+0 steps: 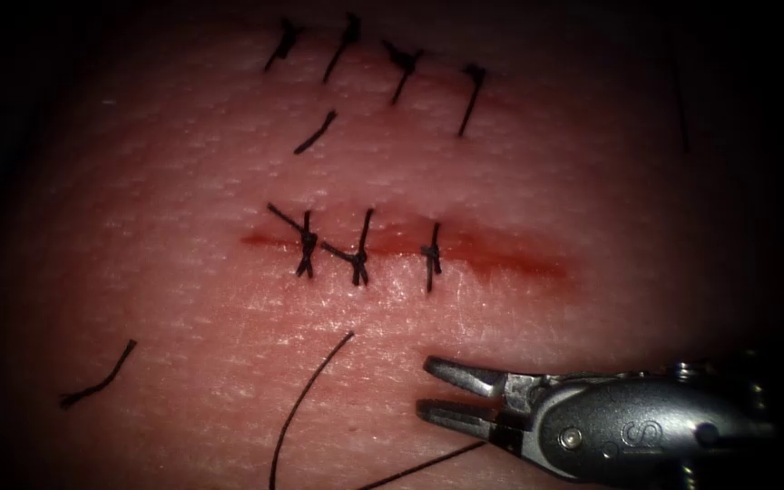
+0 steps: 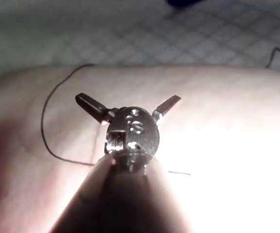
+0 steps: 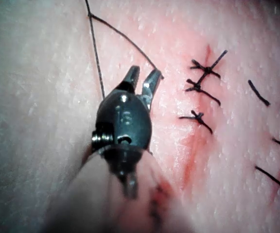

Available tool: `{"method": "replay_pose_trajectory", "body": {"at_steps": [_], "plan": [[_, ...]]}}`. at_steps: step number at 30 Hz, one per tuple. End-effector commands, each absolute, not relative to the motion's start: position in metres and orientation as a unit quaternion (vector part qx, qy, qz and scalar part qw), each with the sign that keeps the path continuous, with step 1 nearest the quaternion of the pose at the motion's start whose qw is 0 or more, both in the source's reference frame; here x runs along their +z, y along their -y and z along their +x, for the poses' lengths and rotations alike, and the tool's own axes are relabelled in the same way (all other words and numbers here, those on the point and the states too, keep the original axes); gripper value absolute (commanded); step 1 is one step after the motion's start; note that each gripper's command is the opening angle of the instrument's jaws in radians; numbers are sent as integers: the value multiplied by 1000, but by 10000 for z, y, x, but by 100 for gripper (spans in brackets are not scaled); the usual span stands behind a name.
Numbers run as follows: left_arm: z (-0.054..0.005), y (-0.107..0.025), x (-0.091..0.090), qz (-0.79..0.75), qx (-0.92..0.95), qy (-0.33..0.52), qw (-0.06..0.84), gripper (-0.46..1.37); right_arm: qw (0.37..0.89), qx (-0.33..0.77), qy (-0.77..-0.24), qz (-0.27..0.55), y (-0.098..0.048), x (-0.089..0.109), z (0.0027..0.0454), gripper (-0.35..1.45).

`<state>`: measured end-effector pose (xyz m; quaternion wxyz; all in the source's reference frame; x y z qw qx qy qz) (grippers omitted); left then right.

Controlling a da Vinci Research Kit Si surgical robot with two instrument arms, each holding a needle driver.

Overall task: Wound Closure
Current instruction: Grasp the suture with the left tool and pull the needle into view.

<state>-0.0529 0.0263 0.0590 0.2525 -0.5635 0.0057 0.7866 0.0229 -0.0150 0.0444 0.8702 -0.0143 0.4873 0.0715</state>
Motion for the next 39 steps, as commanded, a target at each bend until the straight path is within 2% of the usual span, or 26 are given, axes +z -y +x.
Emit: {"method": "replay_pose_trajectory", "body": {"at_steps": [1,10,17,32,39], "plan": [[-522,-255,587,-564,787,-1,251,136,871,71,-487,-14,149,444,227,-7],[-424,-126,537,-564,788,26,246,134,884,80,-460,-28,141,451,199,-7],[-371,-53,516,-560,790,33,249,127,887,92,-452,-36,130,461,183,-6],[-325,60,527,-558,787,47,260,115,888,99,-447,-40,126,464,173,-7],[-328,99,553,-459,846,79,258,111,888,99,-447,-40,127,464,173,-7]]}}
